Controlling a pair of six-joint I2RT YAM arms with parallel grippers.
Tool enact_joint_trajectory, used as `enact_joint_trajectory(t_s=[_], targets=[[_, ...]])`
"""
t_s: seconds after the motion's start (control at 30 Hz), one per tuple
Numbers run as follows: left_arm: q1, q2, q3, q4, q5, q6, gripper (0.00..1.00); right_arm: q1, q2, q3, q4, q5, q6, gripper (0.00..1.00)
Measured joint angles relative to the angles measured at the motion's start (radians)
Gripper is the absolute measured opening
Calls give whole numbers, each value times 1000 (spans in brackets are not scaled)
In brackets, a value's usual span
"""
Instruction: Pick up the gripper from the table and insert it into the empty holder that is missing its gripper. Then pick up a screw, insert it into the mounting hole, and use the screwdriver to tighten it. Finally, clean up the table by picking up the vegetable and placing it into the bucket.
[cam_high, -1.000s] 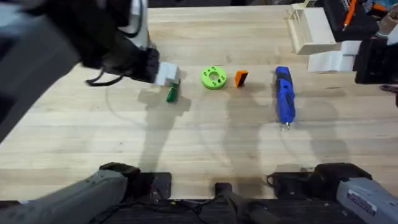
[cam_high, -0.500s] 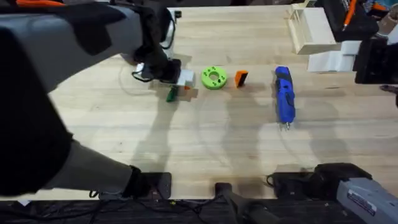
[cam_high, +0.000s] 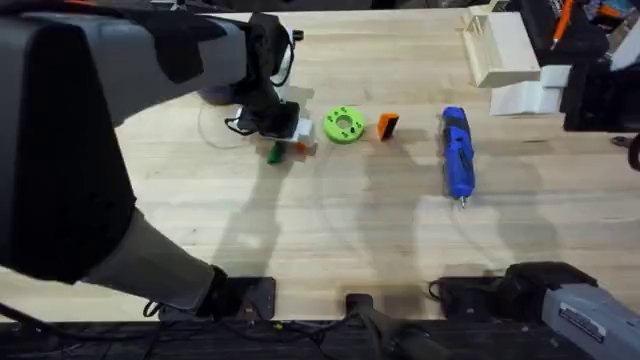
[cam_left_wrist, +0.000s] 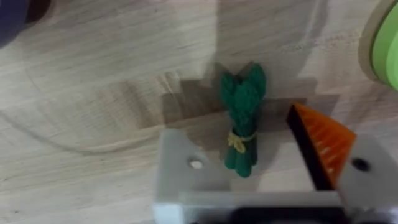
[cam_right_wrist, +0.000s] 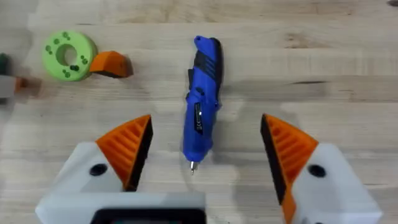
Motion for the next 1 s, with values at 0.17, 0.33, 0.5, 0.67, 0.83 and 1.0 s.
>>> enact_joint_trajectory(t_s=[0.17,0.33,0.5,0.67,0.83,1.0], targets=[[0,0,5,4,3,-6,146,0,4,0,0,0,0,993],[-1,0,7,4,3,-6,14,0,4,0,0,0,0,994],[-1,0,7,7,3,-6,13,0,4,0,0,0,0,994],[-1,0,8,11,2,-6,13,0,4,0,0,0,0,994],[-1,-11,61,-63,-4,-11,13,0,4,0,-2,0,0,994],[0,-132,171,-135,-5,-14,13,0,4,0,-5,0,0,996]])
